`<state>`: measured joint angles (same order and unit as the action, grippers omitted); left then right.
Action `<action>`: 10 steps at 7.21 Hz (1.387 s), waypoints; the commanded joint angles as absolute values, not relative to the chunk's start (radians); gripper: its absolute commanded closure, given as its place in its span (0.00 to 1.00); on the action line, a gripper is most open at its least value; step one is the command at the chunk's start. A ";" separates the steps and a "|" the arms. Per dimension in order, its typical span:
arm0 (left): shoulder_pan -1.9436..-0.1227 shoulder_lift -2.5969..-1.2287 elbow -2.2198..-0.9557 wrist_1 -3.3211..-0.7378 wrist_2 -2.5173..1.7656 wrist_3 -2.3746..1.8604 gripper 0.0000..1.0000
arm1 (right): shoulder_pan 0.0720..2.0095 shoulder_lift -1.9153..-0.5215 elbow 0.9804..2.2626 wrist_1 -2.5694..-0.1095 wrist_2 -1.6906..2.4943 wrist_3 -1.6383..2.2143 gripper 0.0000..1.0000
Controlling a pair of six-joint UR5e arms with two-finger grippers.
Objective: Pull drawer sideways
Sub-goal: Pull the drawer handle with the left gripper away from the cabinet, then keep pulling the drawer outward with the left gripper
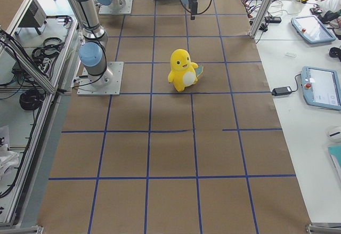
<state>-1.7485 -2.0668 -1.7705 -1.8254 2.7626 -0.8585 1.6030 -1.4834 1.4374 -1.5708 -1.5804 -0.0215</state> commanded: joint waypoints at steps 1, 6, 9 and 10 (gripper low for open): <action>-1.746 -2.072 -1.770 -1.825 2.769 -0.861 0.68 | 1.603 -1.483 1.437 -1.571 -1.580 -0.021 0.00; -1.730 -2.072 -1.758 -1.827 2.778 -0.857 0.86 | 1.603 -1.483 1.437 -1.571 -1.580 -0.021 0.00; -1.732 -2.075 -1.759 -1.828 2.778 -0.856 0.96 | 1.603 -1.483 1.437 -1.571 -1.580 -0.021 0.00; -1.735 -2.074 -1.759 -1.829 2.778 -0.856 0.96 | 1.603 -1.483 1.437 -1.571 -1.582 -0.021 0.00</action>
